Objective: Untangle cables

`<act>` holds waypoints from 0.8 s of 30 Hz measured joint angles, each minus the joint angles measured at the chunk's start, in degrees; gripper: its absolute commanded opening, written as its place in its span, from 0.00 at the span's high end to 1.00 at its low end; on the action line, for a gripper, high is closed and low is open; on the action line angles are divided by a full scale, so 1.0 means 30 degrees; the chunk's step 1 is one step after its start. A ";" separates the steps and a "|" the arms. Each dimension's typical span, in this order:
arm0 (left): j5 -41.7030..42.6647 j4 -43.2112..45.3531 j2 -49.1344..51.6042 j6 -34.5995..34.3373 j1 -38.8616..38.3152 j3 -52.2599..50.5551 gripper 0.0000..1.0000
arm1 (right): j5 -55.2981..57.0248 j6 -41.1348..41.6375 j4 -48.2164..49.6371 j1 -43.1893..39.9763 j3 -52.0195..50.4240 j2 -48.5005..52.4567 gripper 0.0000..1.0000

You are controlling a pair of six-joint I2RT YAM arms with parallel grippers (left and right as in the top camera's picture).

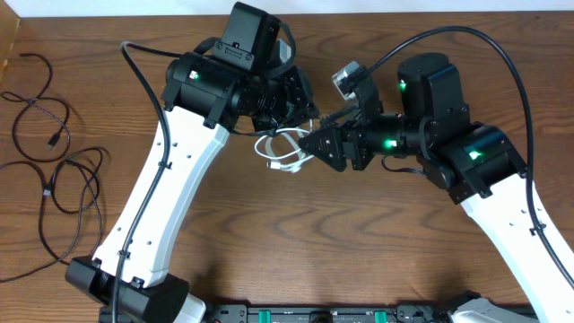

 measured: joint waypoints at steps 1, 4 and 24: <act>0.0204 0.0109 0.0000 -0.0051 0.0000 0.0000 0.93 | 0.0000 -0.0029 -0.0058 0.0000 0.0000 0.0000 0.38; 0.0787 0.0590 0.0000 -0.0168 0.0022 0.0000 0.92 | 0.0000 -0.0029 -0.0175 0.0007 0.0000 0.0000 0.38; 0.0546 0.0634 0.0000 -0.1071 0.1982 0.0000 0.92 | 0.1581 -0.0233 -0.1909 0.0364 0.0000 0.0000 0.98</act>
